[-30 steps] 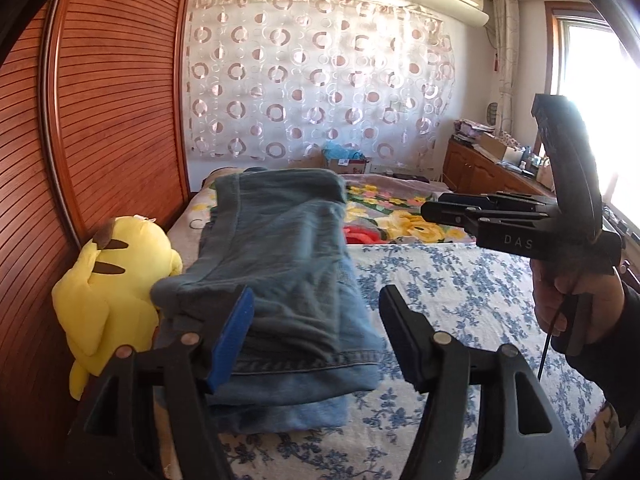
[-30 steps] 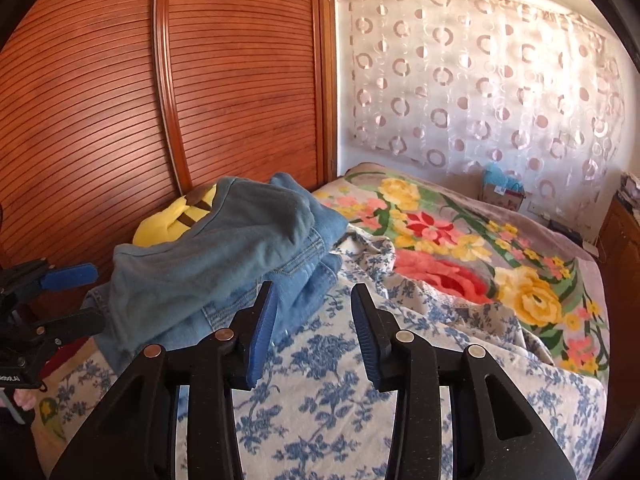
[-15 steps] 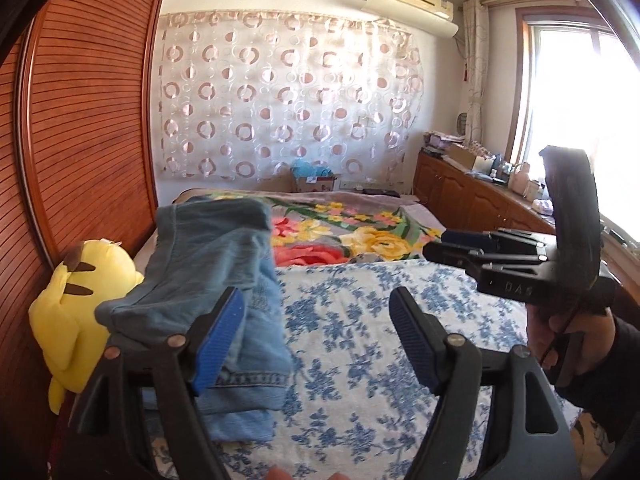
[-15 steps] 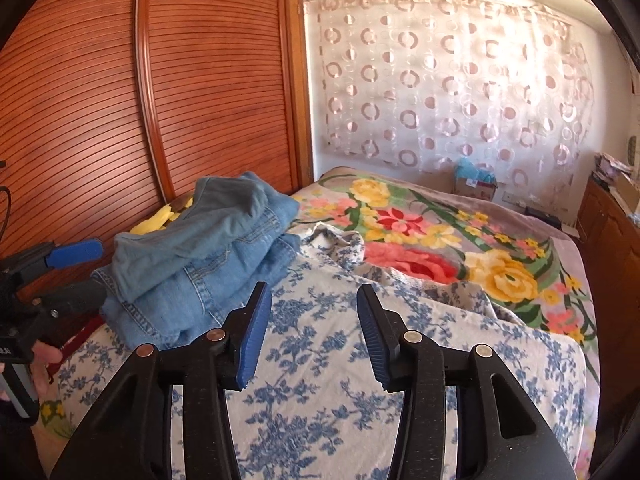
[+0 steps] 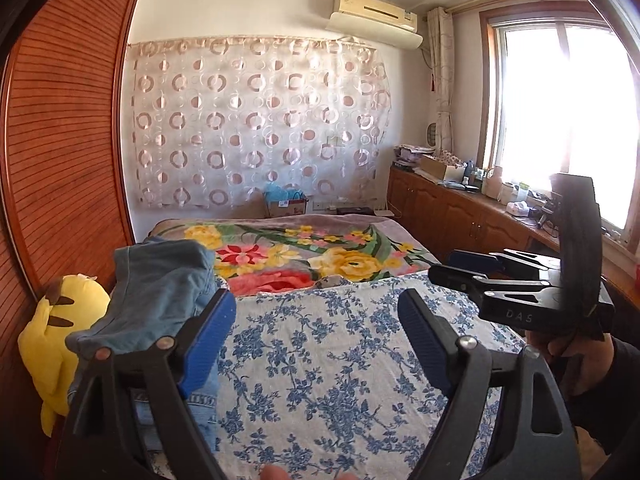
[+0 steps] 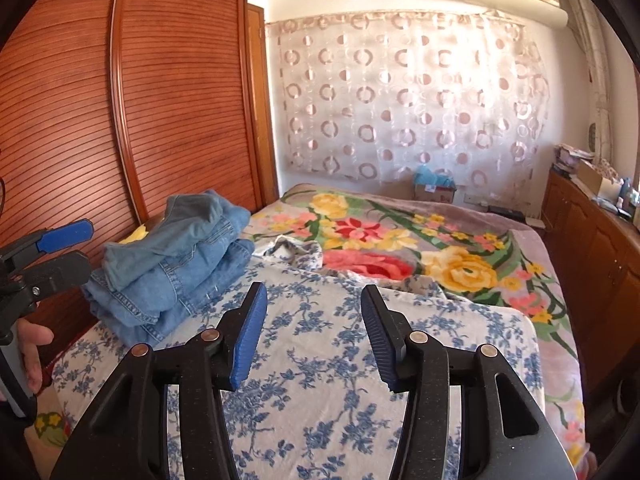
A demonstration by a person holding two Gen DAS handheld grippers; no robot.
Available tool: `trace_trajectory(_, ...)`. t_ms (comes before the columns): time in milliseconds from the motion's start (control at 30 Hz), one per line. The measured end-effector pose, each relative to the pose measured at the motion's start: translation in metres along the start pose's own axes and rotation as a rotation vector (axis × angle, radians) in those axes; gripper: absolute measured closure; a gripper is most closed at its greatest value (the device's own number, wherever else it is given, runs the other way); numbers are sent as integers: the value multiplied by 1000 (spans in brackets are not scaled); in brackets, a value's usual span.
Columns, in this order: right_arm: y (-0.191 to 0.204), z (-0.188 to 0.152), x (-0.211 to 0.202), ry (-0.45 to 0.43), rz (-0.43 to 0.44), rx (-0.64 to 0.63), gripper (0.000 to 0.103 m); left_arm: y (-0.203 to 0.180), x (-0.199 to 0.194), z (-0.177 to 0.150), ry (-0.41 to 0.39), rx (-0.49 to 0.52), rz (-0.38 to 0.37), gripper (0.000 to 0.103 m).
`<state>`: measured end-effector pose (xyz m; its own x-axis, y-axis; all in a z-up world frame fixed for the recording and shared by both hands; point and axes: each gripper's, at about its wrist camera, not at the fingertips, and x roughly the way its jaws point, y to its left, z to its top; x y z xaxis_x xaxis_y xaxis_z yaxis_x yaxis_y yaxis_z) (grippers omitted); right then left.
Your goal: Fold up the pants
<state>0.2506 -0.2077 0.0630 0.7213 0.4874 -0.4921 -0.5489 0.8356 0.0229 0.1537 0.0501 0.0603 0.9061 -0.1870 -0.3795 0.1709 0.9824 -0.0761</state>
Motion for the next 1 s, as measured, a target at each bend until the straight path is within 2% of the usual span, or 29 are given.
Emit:
trace_trajectory(167, -7, -4, -31, -35, -32, 13, 49, -13, -19, 5, -53, -8, 21, 19)
trace_trajectory(333, -9, -8, -63, -85, -64, 20, 48, -27, -43, 9, -96, 20, 77, 19)
trace_trajectory(633, 1, -15, -116, -151, -112, 45, 42, -43, -70, 2, -78, 24, 148, 19)
trace_trajectory(1000, 18, -31, -166, -193, -195, 64, 27, -75, -98, -8, -70, 62, 129, 19)
